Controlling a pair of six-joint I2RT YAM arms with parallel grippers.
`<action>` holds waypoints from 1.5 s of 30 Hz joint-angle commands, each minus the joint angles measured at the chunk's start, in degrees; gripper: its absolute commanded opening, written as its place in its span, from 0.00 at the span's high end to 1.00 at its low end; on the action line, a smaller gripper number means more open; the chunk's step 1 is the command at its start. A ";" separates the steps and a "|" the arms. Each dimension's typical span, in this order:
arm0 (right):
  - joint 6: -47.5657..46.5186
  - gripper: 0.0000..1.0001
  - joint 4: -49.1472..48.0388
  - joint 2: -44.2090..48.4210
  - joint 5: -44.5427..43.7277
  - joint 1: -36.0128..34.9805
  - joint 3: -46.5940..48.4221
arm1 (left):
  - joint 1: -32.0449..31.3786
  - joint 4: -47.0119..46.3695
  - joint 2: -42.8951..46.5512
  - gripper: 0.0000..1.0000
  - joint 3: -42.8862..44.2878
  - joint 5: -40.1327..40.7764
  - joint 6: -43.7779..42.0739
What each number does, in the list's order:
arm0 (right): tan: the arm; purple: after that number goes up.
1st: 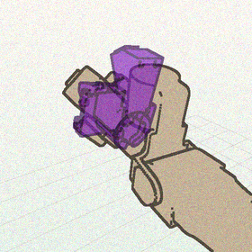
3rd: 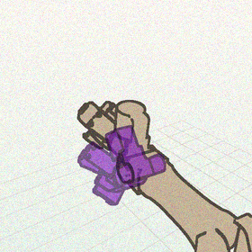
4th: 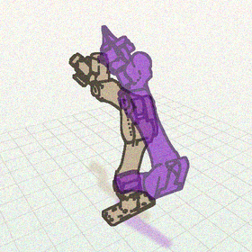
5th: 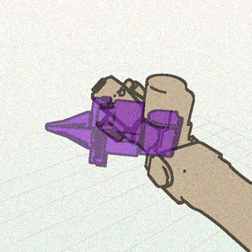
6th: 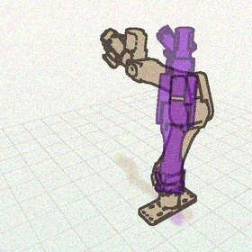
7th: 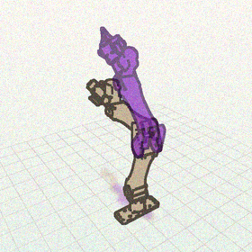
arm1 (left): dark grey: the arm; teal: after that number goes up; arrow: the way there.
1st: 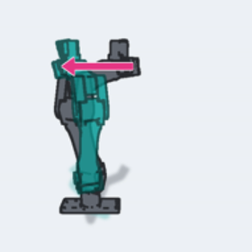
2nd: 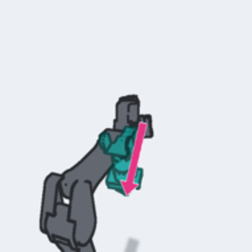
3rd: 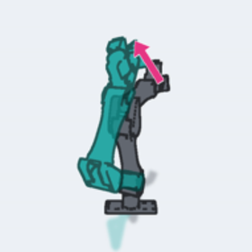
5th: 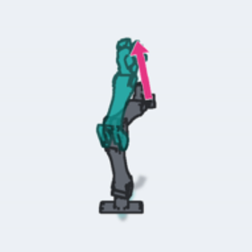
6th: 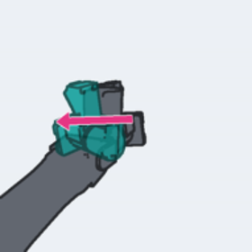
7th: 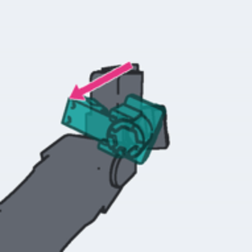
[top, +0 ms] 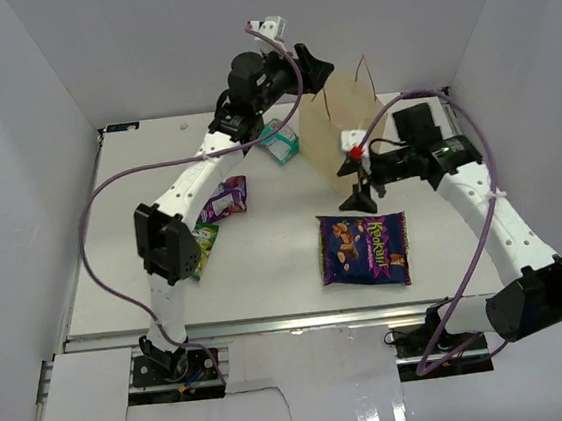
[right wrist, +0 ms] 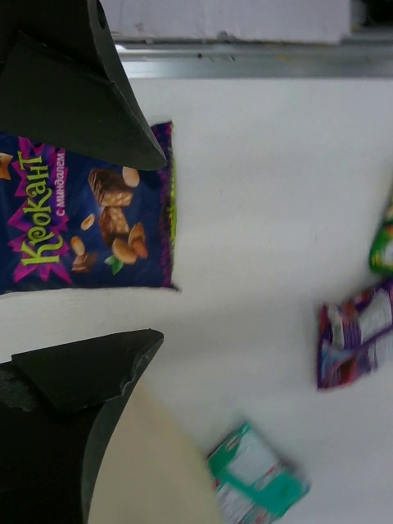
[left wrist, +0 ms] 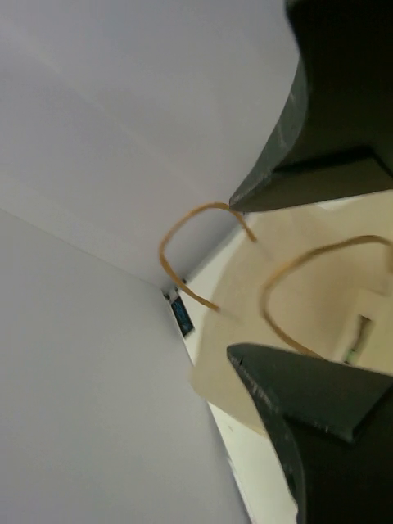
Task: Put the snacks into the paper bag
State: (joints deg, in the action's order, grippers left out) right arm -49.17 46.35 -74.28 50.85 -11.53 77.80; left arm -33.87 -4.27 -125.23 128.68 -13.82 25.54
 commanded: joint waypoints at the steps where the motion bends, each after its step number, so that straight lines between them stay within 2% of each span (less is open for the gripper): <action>1: -14.46 0.16 9.03 -1.04 -7.13 -11.80 -3.15 | 1.34 7.60 18.76 0.22 -10.34 7.30 -10.93; 2: -14.38 0.16 8.33 -1.48 -13.78 -13.94 -4.57 | 1.70 9.61 22.10 0.18 -14.65 8.97 -11.91; 3: -14.29 0.16 6.93 -1.92 -16.63 -17.35 -6.15 | 2.22 10.68 28.83 0.14 -23.91 10.56 -12.96; 4: -14.12 0.15 6.13 -2.70 -21.97 -18.78 -9.30 | 2.75 11.56 32.38 0.09 -28.88 12.92 -12.80; 5: -13.68 0.15 4.30 -3.06 -24.46 -19.84 -10.81 | 3.62 13.05 39.46 0.08 -33.80 12.95 -12.62; 6: -13.15 0.13 2.97 -3.76 -26.40 -20.89 -12.22 | 4.15 13.93 42.93 0.08 -43.51 15.12 -11.49; 8: -10.09 0.08 -1.33 -4.20 -32.02 -21.25 -15.83 | 5.12 17.43 49.44 0.07 -52.00 18.64 -9.03; 9: -8.42 0.06 -6.39 -4.55 -33.78 -21.43 -16.62 | 5.39 18.76 55.47 0.07 -59.35 19.53 -7.62; 11: 0.24 0.10 -16.40 -5.87 -40.98 -21.52 -19.00 | 5.65 22.09 63.65 0.06 -68.77 21.72 -2.53; 12: 1.34 0.10 -16.46 -6.66 -42.14 -21.43 -18.91 | 5.83 23.16 66.14 0.06 -68.83 22.26 -0.69; 13: 2.75 0.10 -17.42 -7.36 -42.50 -21.34 -18.30 | 6.00 24.65 68.52 0.06 -73.96 22.70 3.25; 16: 12.23 0.10 -19.79 -9.21 -41.10 -21.43 -16.89 | 6.09 25.80 76.33 0.06 -82.33 23.84 8.37; 21: 26.55 0.10 -22.71 -14.64 -47.76 -22.22 -17.51 | 6.09 25.72 81.89 0.06 -90.26 23.50 17.34; 28: 31.59 0.09 -18.40 -22.75 -44.10 -22.22 -15.31 | 6.09 25.01 79.71 0.06 -91.59 21.04 18.93; 31: 32.20 0.02 -17.78 -23.89 -41.72 -22.22 -16.88 | 6.09 24.67 79.18 0.06 -91.68 20.33 19.19; 33: 31.68 0.13 -16.91 -24.59 -38.65 -22.22 -17.77 | 6.09 24.58 79.44 0.06 -92.29 20.15 19.46; 34: 31.42 0.24 -16.56 -24.86 -37.59 -22.22 -18.38 | 6.09 24.40 79.61 0.06 -92.56 20.15 19.63; 36: 30.71 0.37 -15.51 -25.73 -35.13 -22.22 -18.82 | 6.09 24.14 79.96 0.06 -93.08 20.07 19.90; 37: 30.36 0.50 -15.32 -26.00 -34.60 -22.22 -19.17 | 6.09 23.96 80.05 0.06 -93.17 20.06 19.99; 40: 28.52 0.70 -14.36 -26.35 -32.84 -22.22 -19.26 | 6.09 23.70 79.88 0.06 -93.44 19.80 19.99; 43: 24.39 0.85 -12.78 -24.69 -30.38 -22.22 -18.83 | 6.09 23.61 79.44 0.06 -93.26 19.45 19.99; 45: 18.88 0.91 -11.11 -21.71 -25.66 -22.22 -17.86 | 6.09 23.52 79.35 0.06 -93.26 19.27 19.99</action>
State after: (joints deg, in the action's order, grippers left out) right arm -22.94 28.29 -96.68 18.04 -32.84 61.63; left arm -27.97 20.51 -46.30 35.66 6.39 45.10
